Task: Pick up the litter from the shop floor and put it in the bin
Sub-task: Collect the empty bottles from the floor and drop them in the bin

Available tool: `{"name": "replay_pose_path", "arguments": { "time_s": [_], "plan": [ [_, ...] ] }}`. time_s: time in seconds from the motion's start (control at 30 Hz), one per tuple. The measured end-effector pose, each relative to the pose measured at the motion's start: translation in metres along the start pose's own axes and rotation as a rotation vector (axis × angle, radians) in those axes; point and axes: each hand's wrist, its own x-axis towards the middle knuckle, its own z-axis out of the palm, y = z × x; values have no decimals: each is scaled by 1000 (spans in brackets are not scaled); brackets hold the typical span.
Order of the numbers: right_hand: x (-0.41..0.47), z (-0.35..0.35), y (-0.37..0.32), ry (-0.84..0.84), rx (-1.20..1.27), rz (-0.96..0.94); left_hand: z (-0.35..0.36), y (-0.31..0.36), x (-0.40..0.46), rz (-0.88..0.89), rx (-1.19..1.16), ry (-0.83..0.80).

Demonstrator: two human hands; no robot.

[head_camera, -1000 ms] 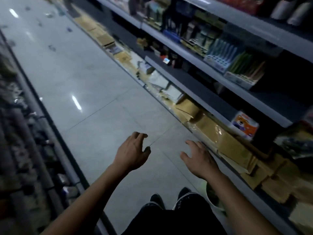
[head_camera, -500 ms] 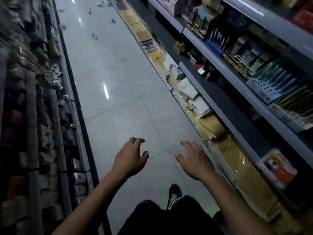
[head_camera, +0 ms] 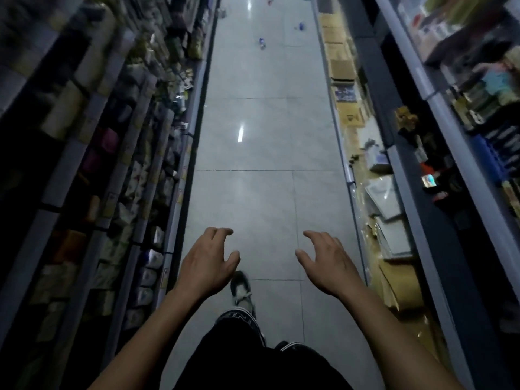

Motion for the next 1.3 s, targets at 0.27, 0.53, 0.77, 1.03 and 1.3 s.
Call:
{"name": "replay_pose_path", "arguments": {
  "time_s": [0.27, 0.53, 0.77, 1.03, 1.3],
  "plan": [
    [132, -22, -77, -6, -20, -66, -56, -51, 108, -93, -79, 47],
    [231, -48, -114, 17, -28, -18, -109, -65, 241, -56, -92, 36],
    [296, -94, -97, 88, 39, 95, -117, -27, 353, 50, -55, -39],
    [408, -165, -41, 126, 95, 116, -107, 54, 486, 114, 4, -36],
    [533, -242, -27, 49, 44, 15, -110, 104, 577, 31, -10, -11]
  ]
}}
